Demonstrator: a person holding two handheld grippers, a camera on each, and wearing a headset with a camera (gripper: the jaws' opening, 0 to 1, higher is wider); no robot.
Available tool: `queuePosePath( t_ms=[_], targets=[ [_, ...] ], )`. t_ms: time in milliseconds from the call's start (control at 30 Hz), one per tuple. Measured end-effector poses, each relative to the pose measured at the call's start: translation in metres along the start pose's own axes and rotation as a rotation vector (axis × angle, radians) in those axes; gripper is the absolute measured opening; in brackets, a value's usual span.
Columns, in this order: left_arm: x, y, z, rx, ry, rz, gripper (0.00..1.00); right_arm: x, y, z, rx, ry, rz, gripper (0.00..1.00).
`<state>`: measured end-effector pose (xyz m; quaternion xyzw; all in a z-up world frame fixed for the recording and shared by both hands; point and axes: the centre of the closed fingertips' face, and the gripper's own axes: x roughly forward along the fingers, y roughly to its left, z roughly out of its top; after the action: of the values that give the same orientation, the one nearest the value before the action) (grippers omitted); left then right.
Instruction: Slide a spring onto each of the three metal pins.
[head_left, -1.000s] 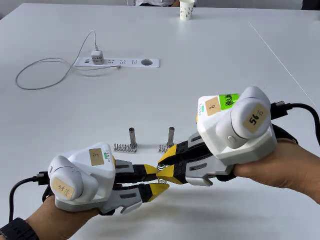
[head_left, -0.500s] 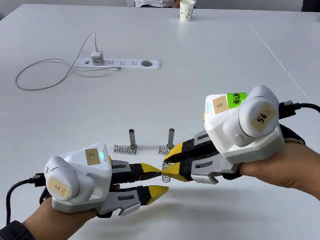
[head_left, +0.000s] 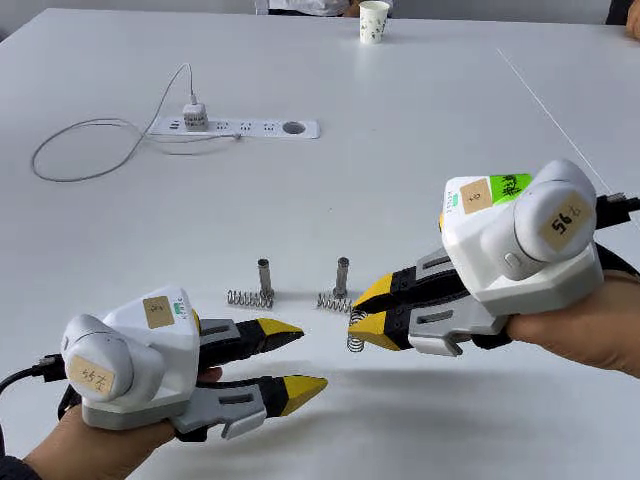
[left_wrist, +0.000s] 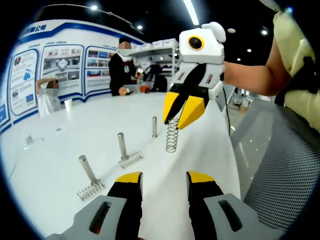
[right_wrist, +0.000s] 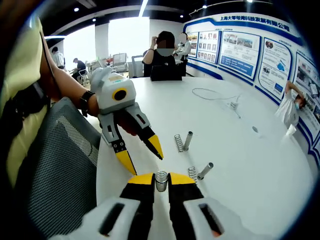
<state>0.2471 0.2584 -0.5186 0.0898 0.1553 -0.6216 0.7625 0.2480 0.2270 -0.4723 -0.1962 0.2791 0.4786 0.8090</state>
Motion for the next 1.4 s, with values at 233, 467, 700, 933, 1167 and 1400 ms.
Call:
queuePosePath(
  t_ms=[233,467,700,933,1167,1400],
  targets=[
    [-0.009,0.01,0.0,-0.025,-0.011,0.039,0.43,-0.008,-0.008,-0.002,0.011,-0.002,-0.023,0.11],
    [-0.017,0.018,-0.004,-0.049,-0.016,0.075,0.48,-0.017,-0.018,-0.007,0.031,-0.003,-0.054,0.11],
    [-0.023,0.023,-0.007,-0.07,-0.018,0.097,0.51,-0.027,-0.027,-0.011,0.046,-0.002,-0.086,0.11],
    [-0.024,0.024,-0.007,-0.077,-0.019,0.107,0.53,-0.041,-0.041,-0.011,0.062,-0.008,-0.131,0.11],
    [-0.026,0.024,-0.006,-0.078,-0.022,0.116,0.54,-0.058,-0.057,-0.013,0.077,-0.014,-0.183,0.12],
    [-0.027,0.027,-0.007,-0.088,-0.02,0.125,0.56,-0.071,-0.073,-0.015,0.093,-0.02,-0.23,0.12]
  ],
)
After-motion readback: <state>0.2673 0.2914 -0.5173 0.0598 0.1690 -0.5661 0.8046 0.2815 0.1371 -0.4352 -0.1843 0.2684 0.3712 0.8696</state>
